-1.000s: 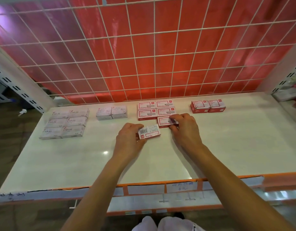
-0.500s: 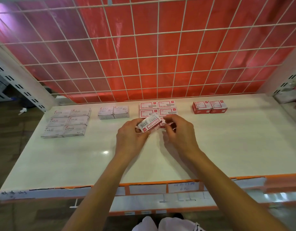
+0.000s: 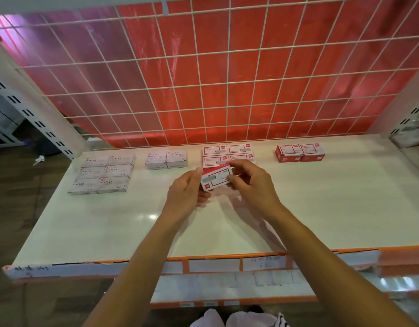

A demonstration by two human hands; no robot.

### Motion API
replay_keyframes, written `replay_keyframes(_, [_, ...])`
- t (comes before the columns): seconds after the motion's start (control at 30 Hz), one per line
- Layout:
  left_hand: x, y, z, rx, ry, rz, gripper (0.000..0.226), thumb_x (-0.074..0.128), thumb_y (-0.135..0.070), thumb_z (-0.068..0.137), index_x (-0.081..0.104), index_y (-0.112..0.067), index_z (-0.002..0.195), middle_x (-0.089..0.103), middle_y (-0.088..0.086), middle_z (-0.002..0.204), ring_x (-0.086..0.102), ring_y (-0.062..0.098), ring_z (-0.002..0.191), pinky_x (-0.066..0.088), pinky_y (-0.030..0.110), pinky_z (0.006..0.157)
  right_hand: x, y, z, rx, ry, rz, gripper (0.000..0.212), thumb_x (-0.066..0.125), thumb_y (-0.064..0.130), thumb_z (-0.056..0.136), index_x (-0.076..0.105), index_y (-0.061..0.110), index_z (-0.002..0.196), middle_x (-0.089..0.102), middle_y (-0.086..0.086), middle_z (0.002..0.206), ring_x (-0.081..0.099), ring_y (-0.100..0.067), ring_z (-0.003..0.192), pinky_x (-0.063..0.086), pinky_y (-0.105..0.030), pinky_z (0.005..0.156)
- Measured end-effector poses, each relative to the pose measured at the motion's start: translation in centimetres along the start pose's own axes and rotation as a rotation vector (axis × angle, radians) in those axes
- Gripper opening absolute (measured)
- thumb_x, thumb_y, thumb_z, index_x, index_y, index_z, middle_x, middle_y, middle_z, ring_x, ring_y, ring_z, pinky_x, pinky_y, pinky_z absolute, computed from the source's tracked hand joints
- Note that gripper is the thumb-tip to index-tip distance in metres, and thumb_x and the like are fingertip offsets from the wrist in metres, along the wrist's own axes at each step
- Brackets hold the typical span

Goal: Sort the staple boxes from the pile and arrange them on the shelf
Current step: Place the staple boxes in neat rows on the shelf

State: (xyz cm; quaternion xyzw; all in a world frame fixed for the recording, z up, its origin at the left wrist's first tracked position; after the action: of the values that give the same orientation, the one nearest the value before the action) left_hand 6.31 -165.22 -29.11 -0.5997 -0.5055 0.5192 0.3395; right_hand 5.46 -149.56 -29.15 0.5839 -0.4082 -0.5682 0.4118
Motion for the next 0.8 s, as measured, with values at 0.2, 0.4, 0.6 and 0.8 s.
replay_keyframes(0.2, [-0.3,-0.1,-0.3,0.142,0.064,0.245,0.046,0.068,-0.027,0.087,0.047,-0.034,0.127,0.065,-0.005,0.11,0.066,0.012,0.085,0.058,0.028,0.077,0.2,-0.5,0.1,0.044,-0.042,0.037,0.031,0.056,0.011,0.093,0.056,0.019,0.123,0.063,0.002,0.112,0.063,-0.014,0.098,0.052,-0.015,0.078])
replay_keyframes(0.4, [-0.8,-0.8,0.1,0.242,0.027,0.362,0.021,0.06,-0.033,0.092,0.062,-0.026,0.112,0.065,-0.007,0.115,0.058,-0.002,0.082,0.044,0.004,0.059,-0.2,0.1,0.4,-0.016,-0.02,-0.017,0.027,0.053,0.015,0.095,0.062,0.026,0.118,0.059,0.007,0.112,0.058,-0.008,0.099,0.053,-0.015,0.077])
replay_keyframes(0.6, [-0.4,-1.8,-0.4,0.318,0.1,0.355,0.046,0.064,-0.026,0.09,0.049,-0.033,0.133,0.062,-0.01,0.111,0.061,0.006,0.086,0.05,0.013,0.073,-0.1,0.9,0.5,-0.067,0.089,-0.054,0.026,0.056,0.012,0.092,0.064,0.021,0.115,0.061,0.01,0.105,0.058,-0.001,0.089,0.045,-0.005,0.067])
replay_keyframes(0.8, [-0.6,-0.5,0.0,0.26,0.059,0.262,0.042,0.061,-0.019,0.092,0.053,-0.038,0.129,0.062,-0.006,0.107,0.064,0.01,0.086,0.057,0.02,0.071,0.0,0.6,0.4,0.0,0.071,-0.04,0.033,0.064,0.019,0.088,0.058,0.025,0.12,0.06,0.01,0.11,0.059,-0.006,0.098,0.048,-0.01,0.073])
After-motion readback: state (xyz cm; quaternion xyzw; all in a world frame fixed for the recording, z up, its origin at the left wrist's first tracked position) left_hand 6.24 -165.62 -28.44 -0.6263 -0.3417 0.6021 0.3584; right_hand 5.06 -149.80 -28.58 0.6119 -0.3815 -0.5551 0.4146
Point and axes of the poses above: each hand's wrist, its own z-axis towards the middle knuckle, its own x-axis out of the palm, y = z × x, the point moved 1 cm from there along z, towards the middle knuckle
